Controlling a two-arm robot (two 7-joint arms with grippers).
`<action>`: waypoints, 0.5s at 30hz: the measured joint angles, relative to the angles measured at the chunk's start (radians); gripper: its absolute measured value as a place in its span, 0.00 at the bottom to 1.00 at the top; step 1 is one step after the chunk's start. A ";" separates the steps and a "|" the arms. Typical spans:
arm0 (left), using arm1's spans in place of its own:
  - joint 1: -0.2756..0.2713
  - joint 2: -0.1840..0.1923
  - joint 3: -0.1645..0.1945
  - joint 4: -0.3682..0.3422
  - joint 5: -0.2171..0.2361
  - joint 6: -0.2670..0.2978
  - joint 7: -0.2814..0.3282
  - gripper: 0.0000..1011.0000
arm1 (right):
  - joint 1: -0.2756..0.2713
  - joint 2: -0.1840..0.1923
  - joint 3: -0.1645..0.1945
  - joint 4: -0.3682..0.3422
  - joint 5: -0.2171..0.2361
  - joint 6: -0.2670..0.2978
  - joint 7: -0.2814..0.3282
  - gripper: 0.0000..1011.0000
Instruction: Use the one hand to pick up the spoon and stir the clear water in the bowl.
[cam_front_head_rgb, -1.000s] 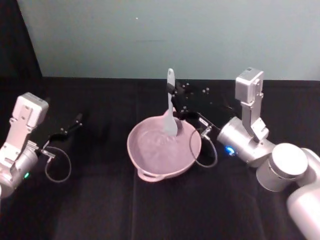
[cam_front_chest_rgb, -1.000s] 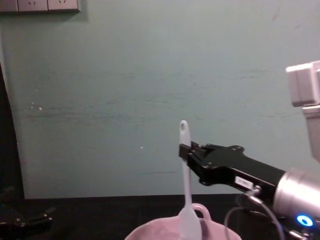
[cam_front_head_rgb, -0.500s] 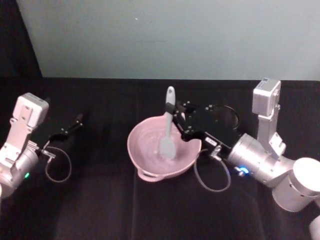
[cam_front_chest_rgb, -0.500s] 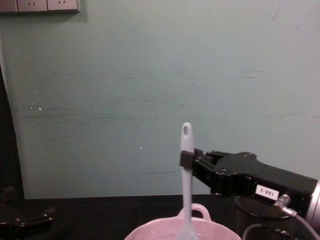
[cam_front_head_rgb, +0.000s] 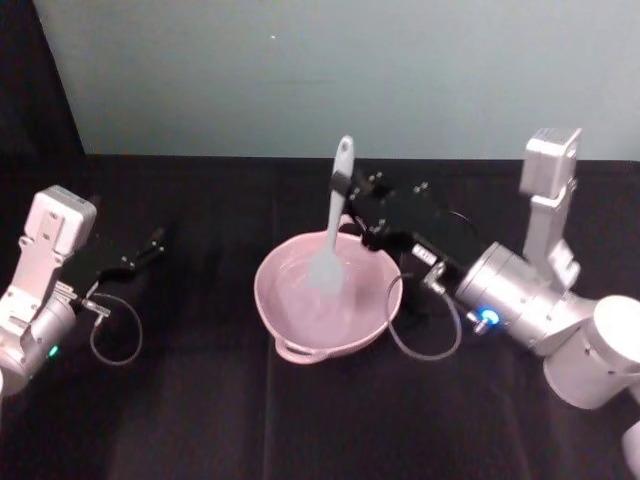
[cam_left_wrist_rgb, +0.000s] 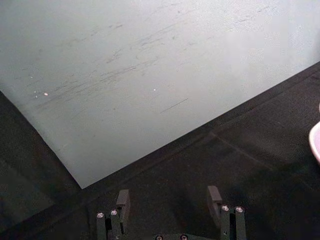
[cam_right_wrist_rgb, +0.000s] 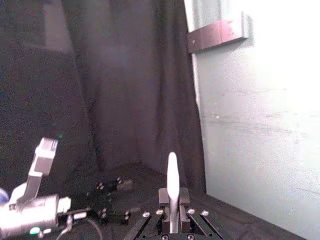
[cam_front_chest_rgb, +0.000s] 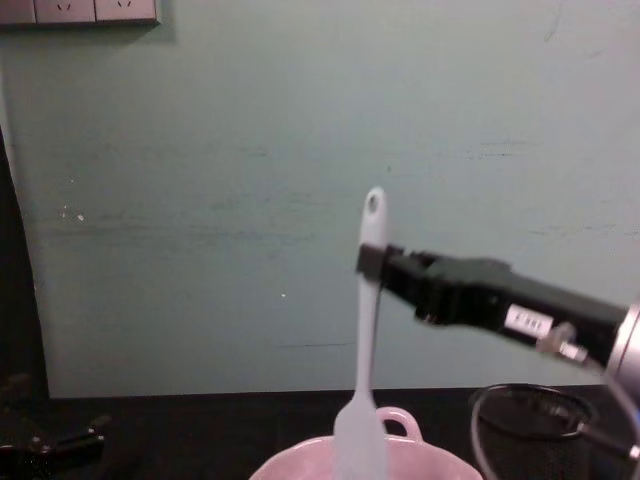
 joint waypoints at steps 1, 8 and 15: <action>0.000 0.000 0.000 0.000 0.000 0.000 0.000 1.00 | 0.001 0.007 0.010 -0.014 0.016 0.018 -0.007 0.11; 0.000 0.000 0.000 0.000 0.000 0.000 0.000 1.00 | 0.002 0.043 0.067 -0.105 0.104 0.113 -0.057 0.11; 0.000 0.000 0.000 0.000 0.000 0.000 0.000 1.00 | 0.004 0.085 0.143 -0.172 0.218 0.219 -0.109 0.11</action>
